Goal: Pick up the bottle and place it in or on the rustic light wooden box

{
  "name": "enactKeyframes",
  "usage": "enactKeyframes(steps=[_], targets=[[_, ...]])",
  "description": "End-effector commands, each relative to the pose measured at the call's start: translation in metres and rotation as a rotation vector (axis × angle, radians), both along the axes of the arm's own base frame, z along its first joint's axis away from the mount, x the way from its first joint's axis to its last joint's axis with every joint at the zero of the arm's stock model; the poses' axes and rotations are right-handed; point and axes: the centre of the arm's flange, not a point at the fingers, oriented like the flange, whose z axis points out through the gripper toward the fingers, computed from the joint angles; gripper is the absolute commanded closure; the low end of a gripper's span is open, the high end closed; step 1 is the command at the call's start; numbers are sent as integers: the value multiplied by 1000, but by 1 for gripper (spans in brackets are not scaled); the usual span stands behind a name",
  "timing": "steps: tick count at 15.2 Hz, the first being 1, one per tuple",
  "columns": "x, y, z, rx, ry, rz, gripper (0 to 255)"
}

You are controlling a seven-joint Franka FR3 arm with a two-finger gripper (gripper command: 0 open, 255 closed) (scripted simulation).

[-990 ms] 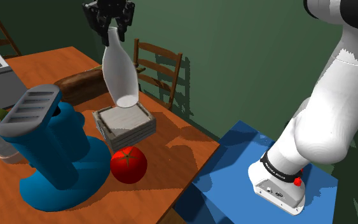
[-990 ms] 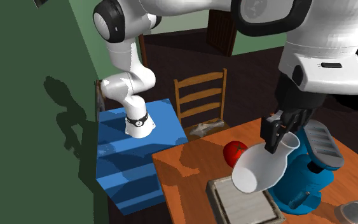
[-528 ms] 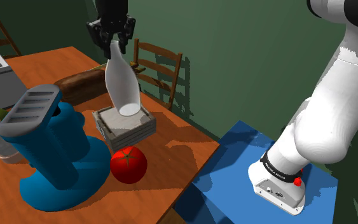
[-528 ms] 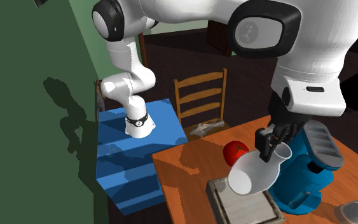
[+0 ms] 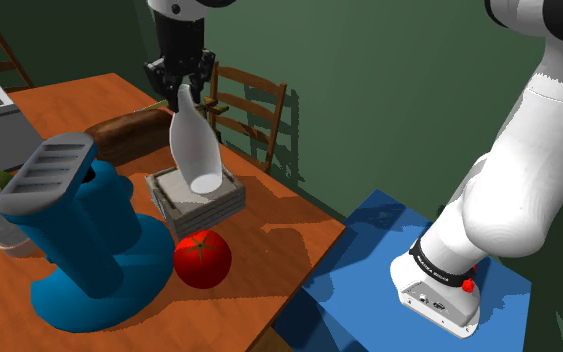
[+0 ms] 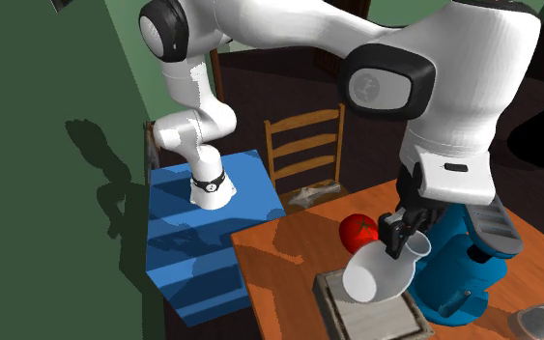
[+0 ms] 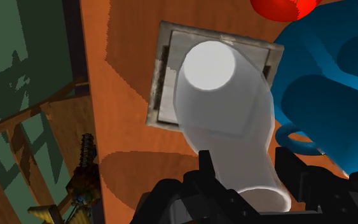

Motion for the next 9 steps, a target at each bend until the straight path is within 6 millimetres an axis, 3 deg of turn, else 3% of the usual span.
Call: enactKeyframes(steps=[1,7,8,9], targets=[[0,0,-6,0,-1,0,255],[0,0,-6,0,-1,0,255],[0,0,-6,0,-1,0,0],[0,0,-6,0,-1,0,0]])
